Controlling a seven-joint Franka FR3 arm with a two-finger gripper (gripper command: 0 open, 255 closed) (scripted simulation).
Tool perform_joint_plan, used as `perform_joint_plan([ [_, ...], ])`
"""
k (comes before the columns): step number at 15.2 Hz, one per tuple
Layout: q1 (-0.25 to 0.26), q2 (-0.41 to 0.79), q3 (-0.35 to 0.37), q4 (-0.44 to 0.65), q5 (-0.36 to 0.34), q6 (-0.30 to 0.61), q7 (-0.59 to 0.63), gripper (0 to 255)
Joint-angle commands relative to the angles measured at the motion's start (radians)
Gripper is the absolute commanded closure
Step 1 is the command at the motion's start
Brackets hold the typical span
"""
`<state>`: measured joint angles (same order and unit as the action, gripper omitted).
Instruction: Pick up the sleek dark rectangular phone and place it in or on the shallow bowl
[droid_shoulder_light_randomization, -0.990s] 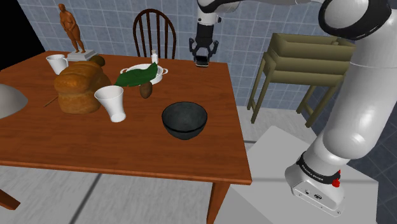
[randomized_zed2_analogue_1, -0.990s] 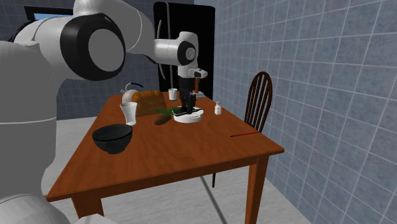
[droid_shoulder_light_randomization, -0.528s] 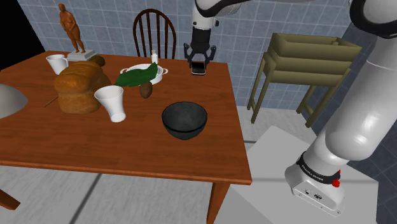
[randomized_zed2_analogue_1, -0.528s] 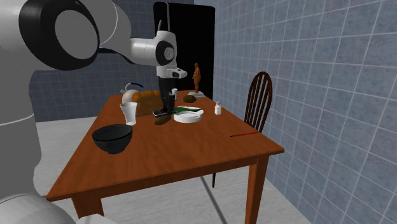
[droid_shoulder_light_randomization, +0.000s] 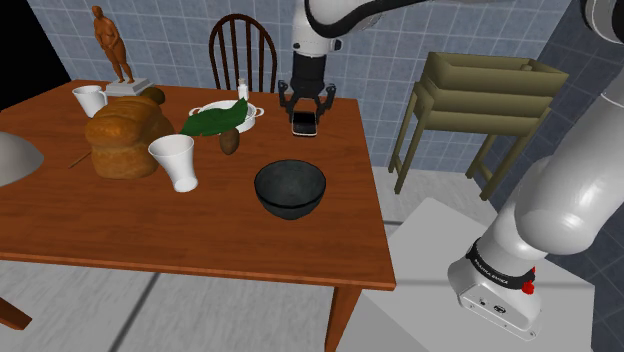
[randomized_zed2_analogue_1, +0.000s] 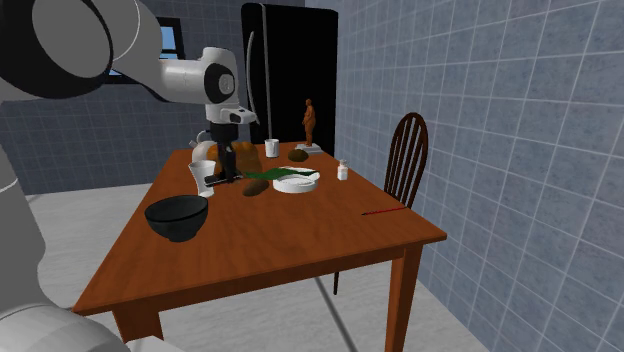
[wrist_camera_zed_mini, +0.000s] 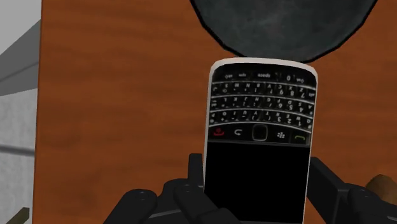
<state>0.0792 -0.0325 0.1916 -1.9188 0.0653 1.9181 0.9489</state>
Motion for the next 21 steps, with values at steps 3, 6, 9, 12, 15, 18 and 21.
perform_joint_plan([
  [3,0.043,-0.05,0.047,-0.053,0.011,0.009,0.087,255],
  [6,0.075,-0.074,0.084,-0.077,0.018,0.015,0.153,255],
  [9,0.107,-0.09,0.123,-0.092,0.024,0.019,0.221,255],
  [12,0.117,-0.089,0.135,-0.117,0.025,0.046,0.24,255],
  [15,0.117,-0.08,0.137,-0.149,0.024,0.086,0.24,255],
  [18,0.118,-0.07,0.139,-0.179,0.022,0.126,0.24,255],
  [21,0.119,-0.058,0.141,-0.208,0.02,0.167,0.241,255],
])
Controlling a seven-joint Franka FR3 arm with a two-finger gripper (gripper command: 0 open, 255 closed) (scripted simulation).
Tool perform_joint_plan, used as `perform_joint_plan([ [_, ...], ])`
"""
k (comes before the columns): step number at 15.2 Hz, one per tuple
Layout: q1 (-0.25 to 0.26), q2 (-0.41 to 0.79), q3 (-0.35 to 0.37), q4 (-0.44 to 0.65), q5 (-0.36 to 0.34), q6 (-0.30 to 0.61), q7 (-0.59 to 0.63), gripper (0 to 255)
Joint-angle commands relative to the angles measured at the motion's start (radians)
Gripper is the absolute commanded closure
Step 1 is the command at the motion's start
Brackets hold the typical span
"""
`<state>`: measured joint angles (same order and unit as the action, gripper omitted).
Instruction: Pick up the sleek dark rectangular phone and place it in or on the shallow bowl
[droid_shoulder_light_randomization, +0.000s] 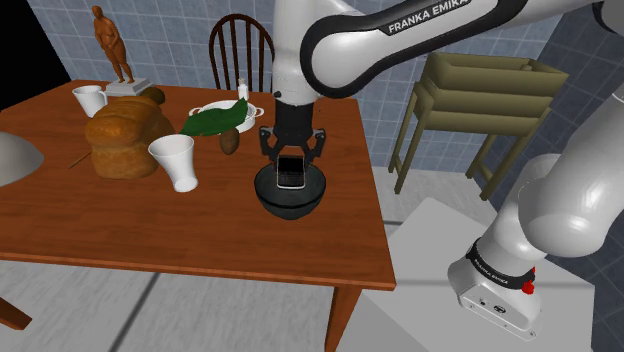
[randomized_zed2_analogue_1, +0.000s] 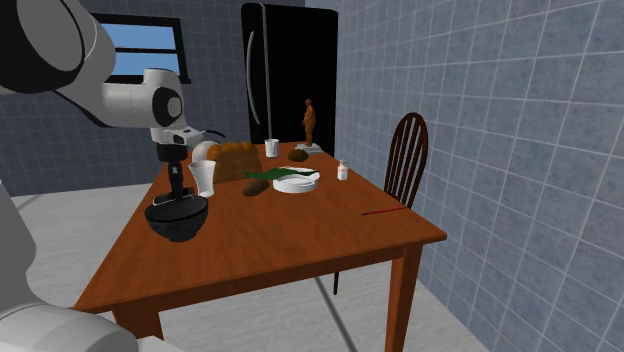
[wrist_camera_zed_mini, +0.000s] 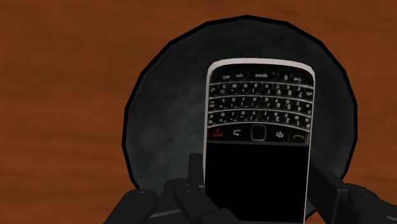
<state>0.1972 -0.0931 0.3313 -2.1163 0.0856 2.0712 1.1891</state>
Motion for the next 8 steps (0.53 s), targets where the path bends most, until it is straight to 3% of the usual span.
perform_joint_plan([
  [1,0.001,0.007,0.002,-0.019,-0.001,0.027,0.002,255],
  [8,0.001,0.019,0.003,-0.04,-0.004,0.059,0.003,255],
])
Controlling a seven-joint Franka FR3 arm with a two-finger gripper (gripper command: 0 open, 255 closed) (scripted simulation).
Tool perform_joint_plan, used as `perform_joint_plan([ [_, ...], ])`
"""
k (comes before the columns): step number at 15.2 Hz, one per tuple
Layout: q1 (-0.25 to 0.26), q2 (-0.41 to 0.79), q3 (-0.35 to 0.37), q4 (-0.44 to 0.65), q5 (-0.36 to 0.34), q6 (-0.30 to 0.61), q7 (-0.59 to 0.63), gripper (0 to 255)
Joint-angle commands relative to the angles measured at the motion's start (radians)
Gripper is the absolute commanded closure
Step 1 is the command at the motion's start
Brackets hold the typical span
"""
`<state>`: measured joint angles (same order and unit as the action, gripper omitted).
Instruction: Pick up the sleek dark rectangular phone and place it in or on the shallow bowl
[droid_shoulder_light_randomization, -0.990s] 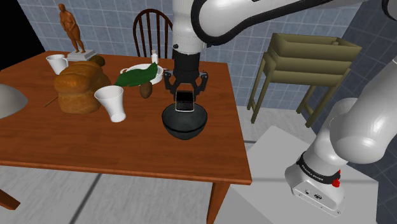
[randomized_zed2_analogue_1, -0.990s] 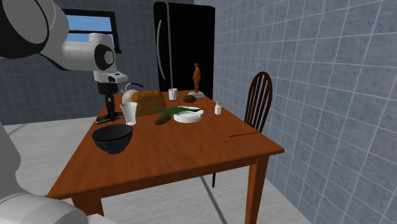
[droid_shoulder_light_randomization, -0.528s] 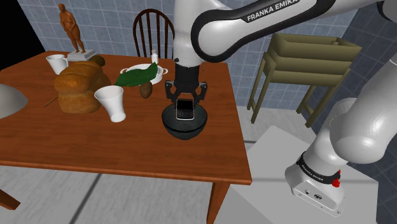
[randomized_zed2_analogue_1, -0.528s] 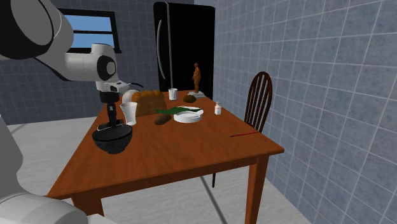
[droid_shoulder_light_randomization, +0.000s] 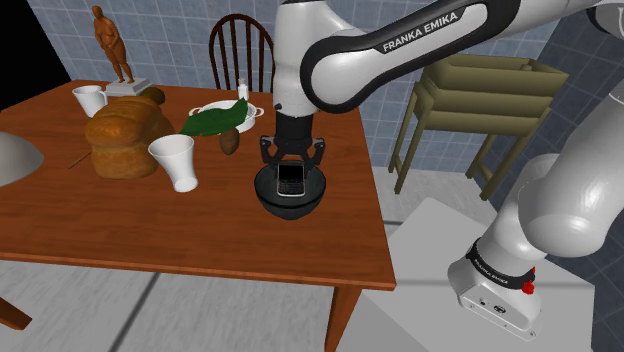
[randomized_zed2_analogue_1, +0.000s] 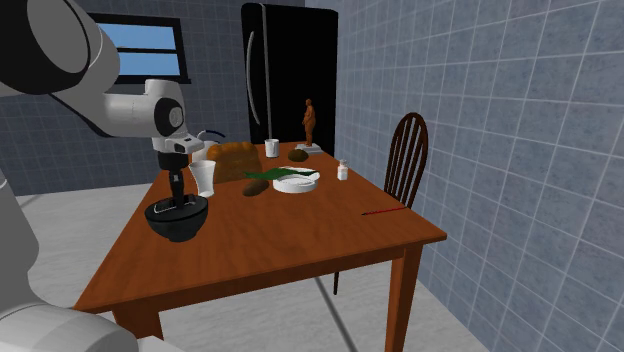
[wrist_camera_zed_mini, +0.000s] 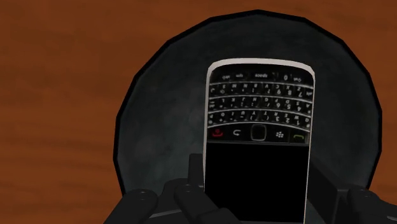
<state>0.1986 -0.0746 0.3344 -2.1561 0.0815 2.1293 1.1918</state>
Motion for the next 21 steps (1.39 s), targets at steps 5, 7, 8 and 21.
perform_joint_plan([
  [5,0.0,0.0,0.0,0.0,0.0,0.001,0.0,0],
  [7,0.0,0.0,0.0,0.0,0.0,0.001,0.0,0],
  [8,0.0,0.0,0.0,0.0,0.0,0.001,0.0,0],
  [21,-0.004,-0.046,-0.009,0.082,0.011,-0.125,-0.009,0],
])
